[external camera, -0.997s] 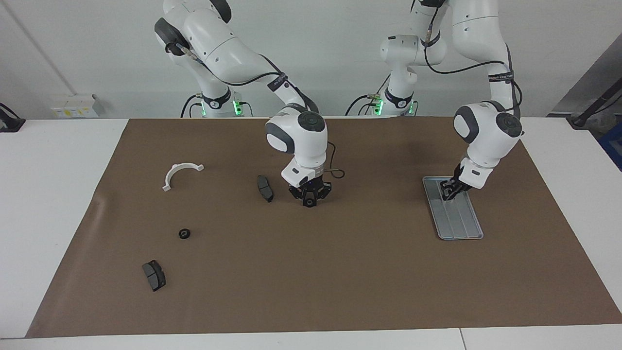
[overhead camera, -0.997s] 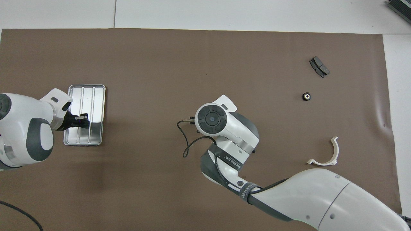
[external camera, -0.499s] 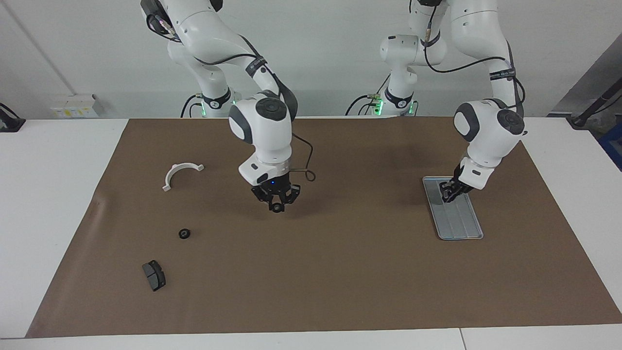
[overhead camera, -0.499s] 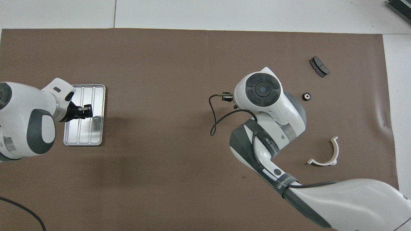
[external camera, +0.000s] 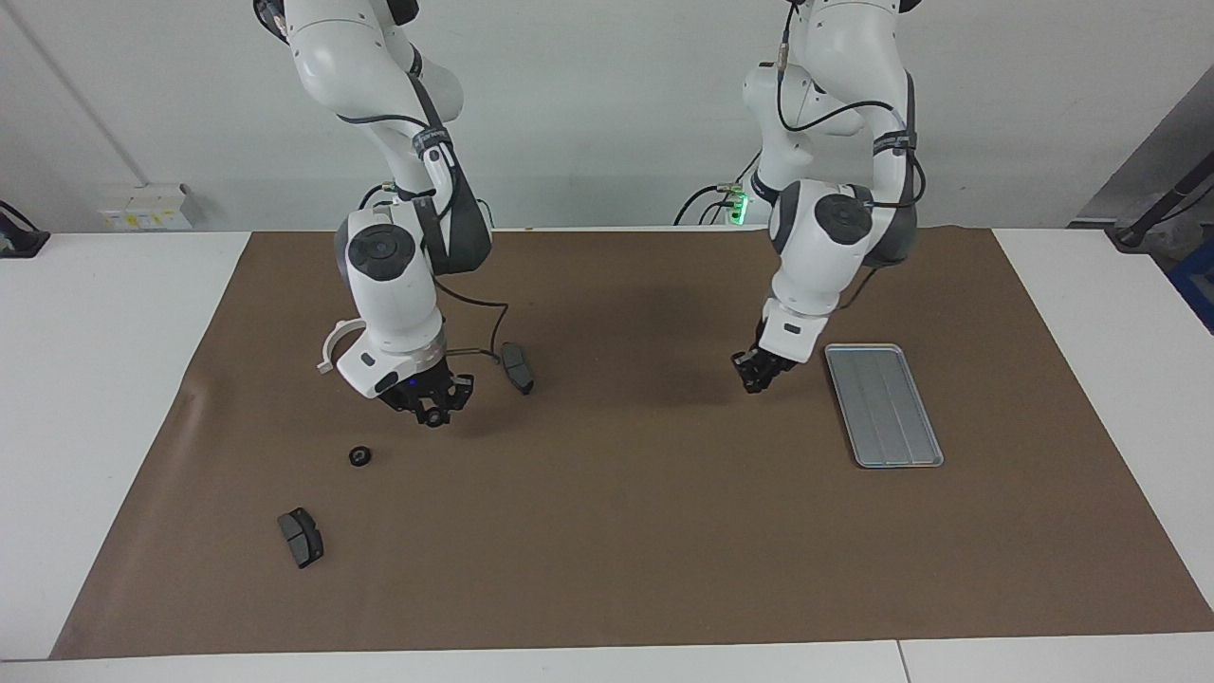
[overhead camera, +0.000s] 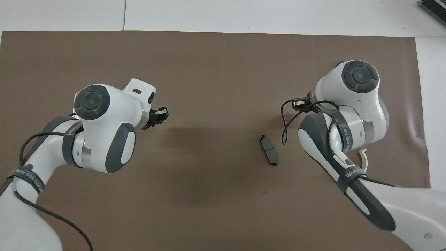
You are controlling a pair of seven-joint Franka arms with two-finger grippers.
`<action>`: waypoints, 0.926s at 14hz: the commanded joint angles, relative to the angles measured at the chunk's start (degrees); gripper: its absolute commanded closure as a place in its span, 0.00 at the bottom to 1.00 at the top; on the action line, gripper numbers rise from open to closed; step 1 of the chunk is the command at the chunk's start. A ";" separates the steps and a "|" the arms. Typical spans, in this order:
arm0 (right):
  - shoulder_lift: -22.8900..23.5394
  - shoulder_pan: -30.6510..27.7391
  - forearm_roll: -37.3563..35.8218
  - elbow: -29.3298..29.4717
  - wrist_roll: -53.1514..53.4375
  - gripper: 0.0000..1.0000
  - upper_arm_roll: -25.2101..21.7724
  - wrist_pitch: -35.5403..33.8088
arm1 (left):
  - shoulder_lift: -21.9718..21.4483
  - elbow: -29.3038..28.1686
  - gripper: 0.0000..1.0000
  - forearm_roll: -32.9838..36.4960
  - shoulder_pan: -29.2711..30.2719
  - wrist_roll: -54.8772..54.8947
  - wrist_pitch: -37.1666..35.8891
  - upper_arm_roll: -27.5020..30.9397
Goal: Place bearing gear from tray to pile
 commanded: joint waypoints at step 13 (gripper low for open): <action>-4.49 -0.06 4.75 -7.20 -4.02 0.00 -2.78 7.37 | 12.30 12.68 0.00 0.17 -12.82 -10.56 0.13 0.97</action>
